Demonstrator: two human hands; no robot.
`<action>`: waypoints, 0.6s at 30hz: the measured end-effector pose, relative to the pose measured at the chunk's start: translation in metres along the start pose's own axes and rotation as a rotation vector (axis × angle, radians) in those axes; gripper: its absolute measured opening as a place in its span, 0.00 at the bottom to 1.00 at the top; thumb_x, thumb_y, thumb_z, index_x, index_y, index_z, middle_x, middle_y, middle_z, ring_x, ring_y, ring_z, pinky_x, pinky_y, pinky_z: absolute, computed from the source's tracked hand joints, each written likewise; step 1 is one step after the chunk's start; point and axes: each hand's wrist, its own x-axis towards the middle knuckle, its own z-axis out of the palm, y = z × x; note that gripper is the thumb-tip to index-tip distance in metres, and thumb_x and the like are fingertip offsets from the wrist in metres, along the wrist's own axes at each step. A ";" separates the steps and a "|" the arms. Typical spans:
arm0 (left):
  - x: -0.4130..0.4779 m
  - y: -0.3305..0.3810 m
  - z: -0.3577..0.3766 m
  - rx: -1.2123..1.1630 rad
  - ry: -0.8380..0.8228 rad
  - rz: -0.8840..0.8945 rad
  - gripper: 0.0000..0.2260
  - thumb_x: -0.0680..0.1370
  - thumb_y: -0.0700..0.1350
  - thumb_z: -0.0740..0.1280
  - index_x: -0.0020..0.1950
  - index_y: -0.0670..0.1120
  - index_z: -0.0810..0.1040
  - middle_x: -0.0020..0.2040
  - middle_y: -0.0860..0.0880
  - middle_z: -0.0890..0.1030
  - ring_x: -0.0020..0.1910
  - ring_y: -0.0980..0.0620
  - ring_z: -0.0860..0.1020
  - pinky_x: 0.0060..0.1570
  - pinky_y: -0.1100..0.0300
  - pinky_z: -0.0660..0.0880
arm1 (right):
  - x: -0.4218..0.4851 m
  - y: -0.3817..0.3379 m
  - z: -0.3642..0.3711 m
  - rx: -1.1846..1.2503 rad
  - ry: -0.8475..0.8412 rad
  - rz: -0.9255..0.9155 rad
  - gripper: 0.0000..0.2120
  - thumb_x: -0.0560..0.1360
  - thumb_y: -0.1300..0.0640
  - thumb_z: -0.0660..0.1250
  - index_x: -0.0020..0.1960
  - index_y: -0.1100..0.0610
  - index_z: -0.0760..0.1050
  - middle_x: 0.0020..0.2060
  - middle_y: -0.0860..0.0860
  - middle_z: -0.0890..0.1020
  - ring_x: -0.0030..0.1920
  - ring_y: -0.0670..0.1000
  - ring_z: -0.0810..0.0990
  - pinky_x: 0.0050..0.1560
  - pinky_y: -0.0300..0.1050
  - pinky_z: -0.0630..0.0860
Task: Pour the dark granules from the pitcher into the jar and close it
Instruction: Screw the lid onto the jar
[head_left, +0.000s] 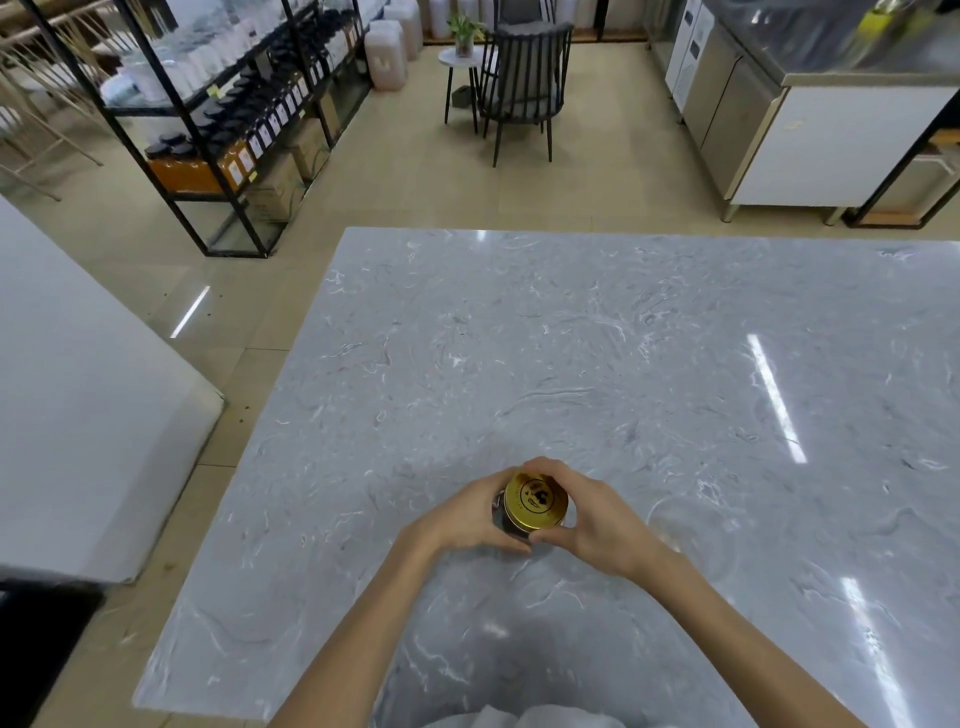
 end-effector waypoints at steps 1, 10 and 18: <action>0.000 0.000 0.000 0.000 0.001 -0.002 0.38 0.65 0.50 0.83 0.71 0.58 0.71 0.64 0.59 0.80 0.64 0.61 0.77 0.66 0.60 0.73 | 0.000 0.000 0.001 -0.023 -0.005 -0.003 0.33 0.70 0.51 0.77 0.68 0.39 0.63 0.60 0.38 0.76 0.57 0.38 0.74 0.56 0.24 0.68; 0.001 0.003 -0.002 -0.004 -0.013 -0.012 0.35 0.64 0.51 0.84 0.67 0.63 0.72 0.59 0.62 0.81 0.59 0.63 0.79 0.62 0.61 0.76 | -0.004 -0.014 0.009 -0.130 0.050 -0.038 0.32 0.71 0.53 0.75 0.72 0.49 0.67 0.64 0.42 0.72 0.60 0.45 0.75 0.52 0.27 0.68; -0.004 0.004 0.010 -0.047 0.057 0.022 0.36 0.66 0.50 0.82 0.69 0.65 0.70 0.62 0.63 0.79 0.61 0.63 0.78 0.62 0.57 0.76 | -0.006 -0.033 0.036 -0.351 0.356 0.255 0.39 0.63 0.38 0.78 0.66 0.56 0.71 0.57 0.54 0.76 0.55 0.56 0.78 0.54 0.48 0.75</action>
